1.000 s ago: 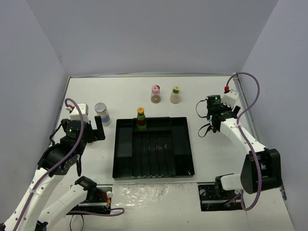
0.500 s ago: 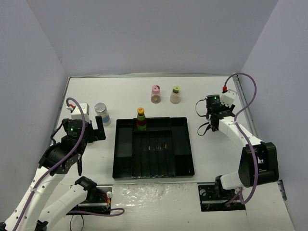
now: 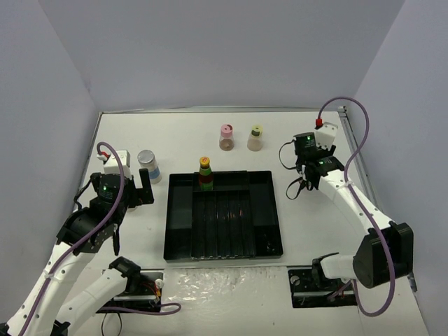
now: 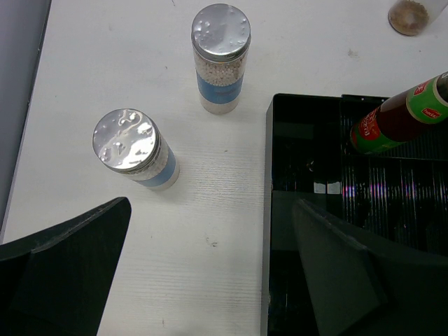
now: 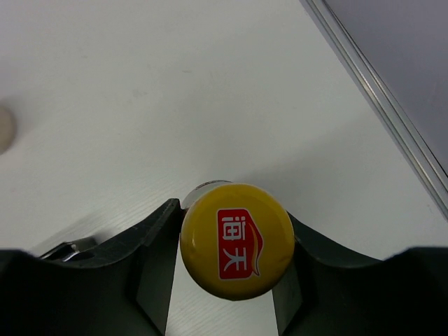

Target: Organize the condiment bottles

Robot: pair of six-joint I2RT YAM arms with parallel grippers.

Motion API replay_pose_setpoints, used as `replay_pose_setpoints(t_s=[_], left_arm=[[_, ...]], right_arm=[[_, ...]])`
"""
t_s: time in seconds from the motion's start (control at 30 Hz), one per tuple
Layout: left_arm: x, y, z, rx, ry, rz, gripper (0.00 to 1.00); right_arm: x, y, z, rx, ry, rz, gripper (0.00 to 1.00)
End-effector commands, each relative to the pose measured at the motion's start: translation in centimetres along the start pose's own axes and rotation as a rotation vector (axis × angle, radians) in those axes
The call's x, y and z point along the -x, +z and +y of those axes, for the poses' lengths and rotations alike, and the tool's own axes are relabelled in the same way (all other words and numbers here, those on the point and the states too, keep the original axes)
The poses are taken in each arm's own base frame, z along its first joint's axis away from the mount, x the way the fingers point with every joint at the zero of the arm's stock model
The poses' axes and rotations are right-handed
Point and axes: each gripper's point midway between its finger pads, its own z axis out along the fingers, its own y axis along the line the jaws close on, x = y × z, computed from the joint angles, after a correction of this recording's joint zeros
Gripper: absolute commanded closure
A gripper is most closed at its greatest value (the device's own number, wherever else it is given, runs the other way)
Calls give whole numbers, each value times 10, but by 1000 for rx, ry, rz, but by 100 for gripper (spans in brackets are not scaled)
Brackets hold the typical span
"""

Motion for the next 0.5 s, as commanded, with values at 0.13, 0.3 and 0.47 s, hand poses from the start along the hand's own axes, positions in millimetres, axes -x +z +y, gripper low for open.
replay_pose_setpoints(t_s=[0.13,0.3,0.47], left_arm=[[15,2,-1,4,-23,-44,3],[14,3,-2,5,-23,-42,3],[15,3,-2,7,-25,-42,3]], right_arm=[[91,-79,43,184,113,-208,100],[86,-106,88,309,75,-201,100],[74,-131,138,393,12,-204,100]])
